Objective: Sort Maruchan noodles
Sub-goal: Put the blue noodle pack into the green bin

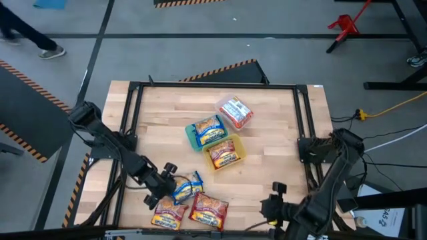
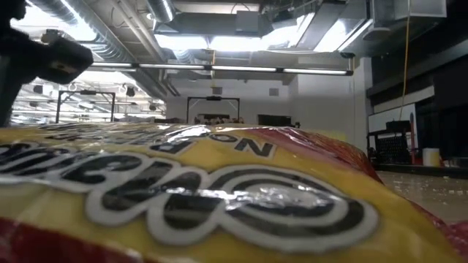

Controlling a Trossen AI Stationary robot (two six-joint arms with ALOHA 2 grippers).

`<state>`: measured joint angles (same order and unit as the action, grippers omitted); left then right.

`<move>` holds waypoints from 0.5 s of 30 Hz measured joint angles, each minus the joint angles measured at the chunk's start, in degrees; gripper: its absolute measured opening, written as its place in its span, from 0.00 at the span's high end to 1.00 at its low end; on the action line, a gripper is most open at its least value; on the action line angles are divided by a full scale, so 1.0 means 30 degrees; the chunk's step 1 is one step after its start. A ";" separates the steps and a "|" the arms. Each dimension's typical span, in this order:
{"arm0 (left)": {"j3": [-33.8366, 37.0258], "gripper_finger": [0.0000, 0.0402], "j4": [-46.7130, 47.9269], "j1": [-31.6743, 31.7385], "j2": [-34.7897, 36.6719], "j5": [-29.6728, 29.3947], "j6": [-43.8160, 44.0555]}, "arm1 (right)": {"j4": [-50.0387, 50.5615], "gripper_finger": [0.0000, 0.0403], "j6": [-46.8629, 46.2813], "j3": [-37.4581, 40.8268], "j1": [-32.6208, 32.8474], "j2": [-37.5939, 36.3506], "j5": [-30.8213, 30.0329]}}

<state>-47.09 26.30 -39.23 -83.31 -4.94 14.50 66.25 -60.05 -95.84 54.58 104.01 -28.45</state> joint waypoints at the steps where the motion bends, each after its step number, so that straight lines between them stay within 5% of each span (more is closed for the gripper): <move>1: 0.0000 0.56 -0.0050 -0.0072 -0.0341 -0.0260 -0.0503 | -0.0405 0.65 -0.0197 0.0418 0.0174 0.0000 -0.0269; 9: -0.0062 0.56 -0.0204 -0.0226 -0.2453 -0.1737 -0.2939 | -0.2064 0.65 -0.1127 0.2412 0.0144 0.0000 0.0697; 15: -0.0036 0.56 -0.0593 -0.0363 -0.3144 -0.4561 -0.4549 | -0.3293 0.65 -0.1068 0.2795 0.0177 0.0000 -0.1184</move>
<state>-47.20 24.52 -40.32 -92.75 -18.62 0.86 56.37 -63.25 -87.46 55.11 104.01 -32.00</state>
